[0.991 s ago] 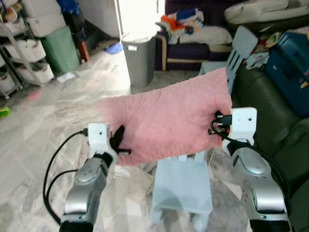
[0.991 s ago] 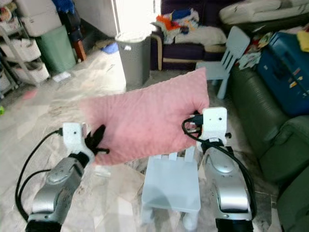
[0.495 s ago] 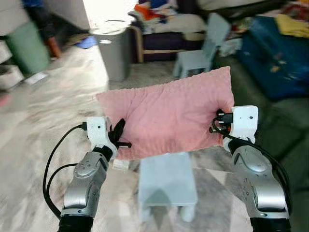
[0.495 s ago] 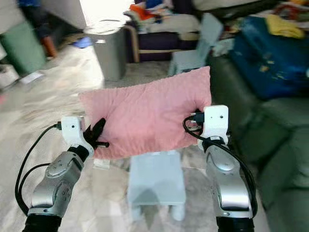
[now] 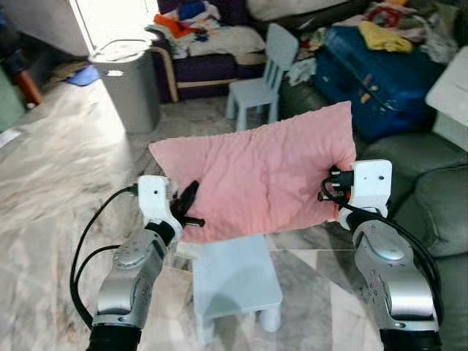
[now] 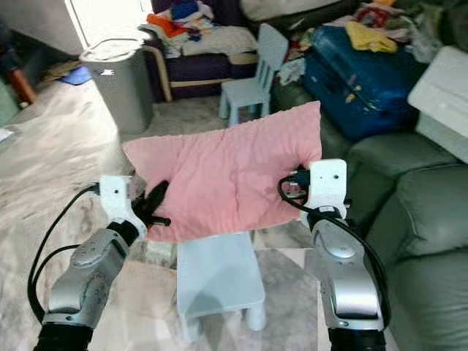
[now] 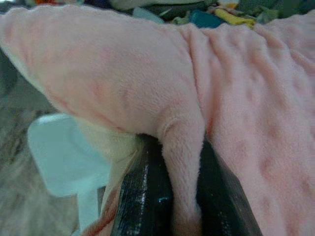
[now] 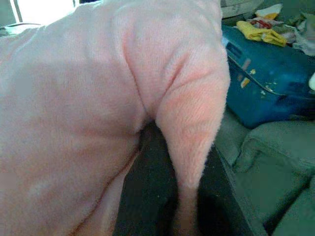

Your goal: Move the pillow to the sofa

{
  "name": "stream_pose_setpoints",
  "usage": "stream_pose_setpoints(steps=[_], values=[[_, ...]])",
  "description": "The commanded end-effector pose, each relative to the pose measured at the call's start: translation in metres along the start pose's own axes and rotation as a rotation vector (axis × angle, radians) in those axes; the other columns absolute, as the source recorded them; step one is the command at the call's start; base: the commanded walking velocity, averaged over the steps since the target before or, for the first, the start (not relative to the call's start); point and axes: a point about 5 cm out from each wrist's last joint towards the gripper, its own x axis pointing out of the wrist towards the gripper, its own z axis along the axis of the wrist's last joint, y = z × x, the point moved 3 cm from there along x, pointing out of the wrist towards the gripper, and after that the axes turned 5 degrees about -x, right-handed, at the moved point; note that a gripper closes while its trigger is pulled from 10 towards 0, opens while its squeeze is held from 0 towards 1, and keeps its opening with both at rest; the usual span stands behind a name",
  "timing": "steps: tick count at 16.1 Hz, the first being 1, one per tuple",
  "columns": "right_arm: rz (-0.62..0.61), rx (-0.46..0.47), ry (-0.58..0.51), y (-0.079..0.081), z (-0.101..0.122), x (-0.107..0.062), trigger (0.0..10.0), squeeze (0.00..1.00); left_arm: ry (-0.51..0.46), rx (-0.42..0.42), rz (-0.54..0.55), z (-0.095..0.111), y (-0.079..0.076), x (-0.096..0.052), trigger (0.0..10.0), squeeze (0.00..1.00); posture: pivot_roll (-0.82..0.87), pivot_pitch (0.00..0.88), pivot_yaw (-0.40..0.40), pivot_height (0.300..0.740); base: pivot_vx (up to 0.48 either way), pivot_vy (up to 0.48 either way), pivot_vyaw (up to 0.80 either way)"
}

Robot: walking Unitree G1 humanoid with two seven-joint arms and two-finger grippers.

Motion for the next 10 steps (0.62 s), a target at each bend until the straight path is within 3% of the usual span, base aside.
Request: stream_pose_setpoints(steps=[1, 10], values=[[-0.003, -0.006, -0.025, -0.0006, 0.0081, -0.0004, 10.0, 0.00, -0.037, 0.008, -0.002, 0.0053, -0.0054, 0.0007, 10.0, 0.00, -0.09, 0.000, 0.033, 0.740, 0.000, 0.000, -0.80], [-0.003, -0.005, -0.017, -0.0020, 0.0078, -0.0009, 10.0, 0.00, -0.011, -0.141, -0.072, -0.0015, -0.0145, -0.0004, 10.0, 0.00, -0.10, 0.000, 0.028, 0.740, 0.000, 0.000, -0.79]])
